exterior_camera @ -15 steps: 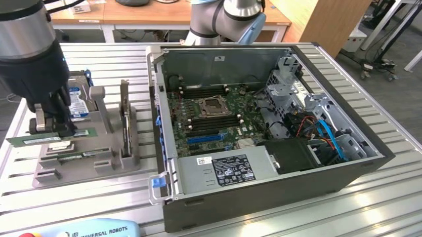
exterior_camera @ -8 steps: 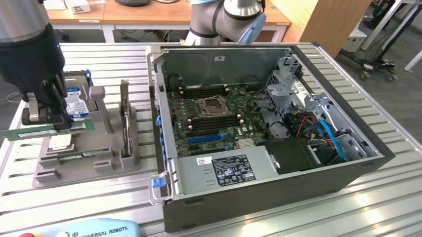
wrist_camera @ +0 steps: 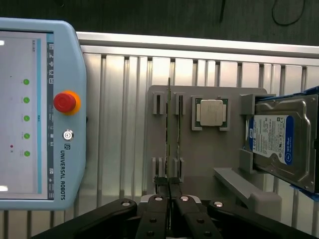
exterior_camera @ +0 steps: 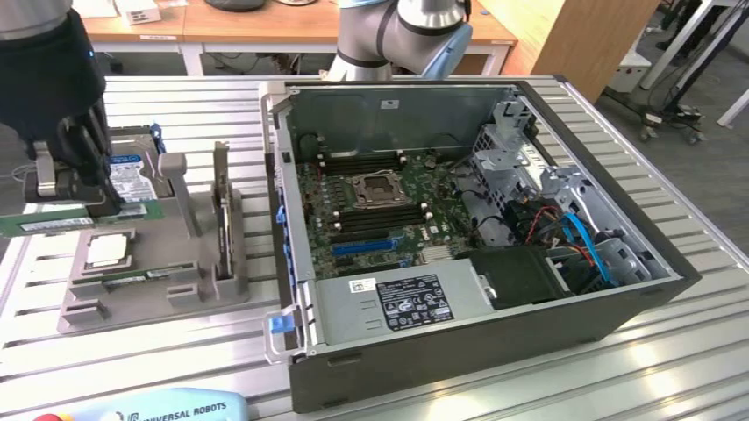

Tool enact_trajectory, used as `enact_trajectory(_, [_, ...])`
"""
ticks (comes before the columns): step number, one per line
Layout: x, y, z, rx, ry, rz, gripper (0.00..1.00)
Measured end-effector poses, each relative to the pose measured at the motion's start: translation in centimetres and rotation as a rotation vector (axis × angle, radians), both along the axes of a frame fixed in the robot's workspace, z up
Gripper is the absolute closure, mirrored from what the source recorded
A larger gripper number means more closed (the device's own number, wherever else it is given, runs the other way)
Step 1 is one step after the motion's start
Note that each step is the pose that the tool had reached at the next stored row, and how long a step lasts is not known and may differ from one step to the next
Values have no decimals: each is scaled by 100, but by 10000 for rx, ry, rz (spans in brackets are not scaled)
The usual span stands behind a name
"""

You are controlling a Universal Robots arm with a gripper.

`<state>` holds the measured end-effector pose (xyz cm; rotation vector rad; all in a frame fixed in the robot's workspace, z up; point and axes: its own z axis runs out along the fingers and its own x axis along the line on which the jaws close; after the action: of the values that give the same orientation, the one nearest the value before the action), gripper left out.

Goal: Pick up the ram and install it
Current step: 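Pick up the ram and move it above insertion slot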

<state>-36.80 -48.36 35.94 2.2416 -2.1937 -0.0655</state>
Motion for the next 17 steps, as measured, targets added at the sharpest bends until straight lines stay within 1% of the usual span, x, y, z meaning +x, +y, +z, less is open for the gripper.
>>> enact_trajectory(10, [0,8,272,-1,-22,0,89])
enact_trajectory(17, [0,12,401,0,-30,0,89])
